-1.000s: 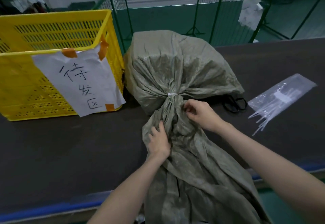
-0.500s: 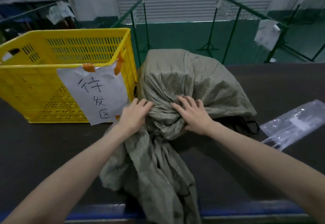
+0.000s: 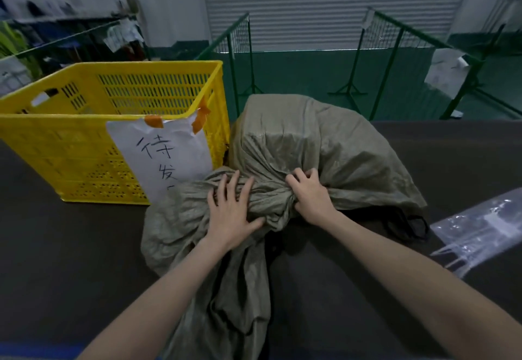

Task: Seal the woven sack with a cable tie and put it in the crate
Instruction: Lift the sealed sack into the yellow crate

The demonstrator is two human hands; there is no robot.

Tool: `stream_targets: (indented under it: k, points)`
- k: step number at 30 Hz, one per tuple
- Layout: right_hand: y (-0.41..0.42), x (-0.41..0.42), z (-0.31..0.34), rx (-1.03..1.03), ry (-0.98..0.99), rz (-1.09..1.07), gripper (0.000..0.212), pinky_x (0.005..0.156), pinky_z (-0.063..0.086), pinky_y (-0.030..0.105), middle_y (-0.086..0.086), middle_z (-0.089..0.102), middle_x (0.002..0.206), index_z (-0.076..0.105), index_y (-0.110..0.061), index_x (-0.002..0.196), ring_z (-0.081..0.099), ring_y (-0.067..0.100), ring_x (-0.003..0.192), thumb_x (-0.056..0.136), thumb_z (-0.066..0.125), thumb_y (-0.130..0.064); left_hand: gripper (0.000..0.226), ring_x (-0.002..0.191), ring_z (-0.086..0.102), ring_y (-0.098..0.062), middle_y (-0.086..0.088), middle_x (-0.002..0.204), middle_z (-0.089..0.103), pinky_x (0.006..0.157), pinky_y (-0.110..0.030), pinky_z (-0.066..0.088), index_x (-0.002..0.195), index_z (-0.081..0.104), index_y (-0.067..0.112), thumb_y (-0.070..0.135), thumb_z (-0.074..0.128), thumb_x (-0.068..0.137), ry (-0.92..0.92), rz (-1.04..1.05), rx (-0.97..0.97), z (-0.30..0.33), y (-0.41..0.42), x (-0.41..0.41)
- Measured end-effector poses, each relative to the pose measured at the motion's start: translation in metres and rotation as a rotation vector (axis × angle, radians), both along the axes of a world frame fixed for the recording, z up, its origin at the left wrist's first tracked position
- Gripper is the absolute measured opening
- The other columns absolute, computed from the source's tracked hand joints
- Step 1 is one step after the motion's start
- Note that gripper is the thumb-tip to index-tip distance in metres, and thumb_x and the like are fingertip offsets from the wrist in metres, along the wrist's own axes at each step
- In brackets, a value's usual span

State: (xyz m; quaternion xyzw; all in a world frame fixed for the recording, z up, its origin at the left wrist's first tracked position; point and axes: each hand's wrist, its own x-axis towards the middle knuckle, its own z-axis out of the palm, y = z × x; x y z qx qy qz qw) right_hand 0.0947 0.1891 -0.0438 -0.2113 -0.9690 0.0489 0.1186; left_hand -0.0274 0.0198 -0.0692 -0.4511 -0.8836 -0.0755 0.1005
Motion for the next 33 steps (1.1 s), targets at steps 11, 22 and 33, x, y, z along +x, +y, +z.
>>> stream_targets:
  k: [11, 22, 33]
  points:
    - [0.039, 0.016, 0.064, -0.102, 0.260, 0.126, 0.035, 0.086, 0.039, 0.039, 0.011, 0.052, 0.100, 0.052, -0.005, 0.096, 0.043, 0.030, 0.092, 0.065, 0.052, 0.010, 0.099, 0.134, 0.036, -0.034, -0.002, 0.151, 0.033, 0.103, -0.052, 0.031, 0.142, 0.021, 0.031, 0.050, 0.075, 0.061, 0.110, -0.125, 0.064, 0.059, 0.054, 0.002]
    - [0.072, -0.015, 0.196, -0.065, 0.414, 0.174, 0.037, 0.072, 0.033, 0.033, 0.011, 0.054, 0.101, 0.051, -0.008, 0.102, 0.047, 0.029, 0.091, 0.069, 0.050, 0.009, 0.049, 0.116, 0.055, -0.031, -0.005, 0.129, 0.054, 0.089, -0.046, 0.048, 0.128, 0.042, 0.025, 0.036, 0.061, 0.084, -0.162, -0.283, 0.288, 0.199, 0.087, -0.033]
    - [0.079, -0.031, 0.161, -0.304, 0.124, -0.072, 0.063, 0.106, 0.034, 0.048, 0.006, 0.044, 0.141, 0.032, -0.022, 0.139, 0.043, 0.029, 0.130, 0.083, 0.060, -0.033, 0.057, 0.115, 0.055, -0.030, -0.004, 0.131, 0.050, 0.084, -0.043, 0.050, 0.138, 0.032, 0.028, 0.029, 0.059, 0.088, -0.177, -0.203, 0.190, 0.184, 0.074, -0.057]
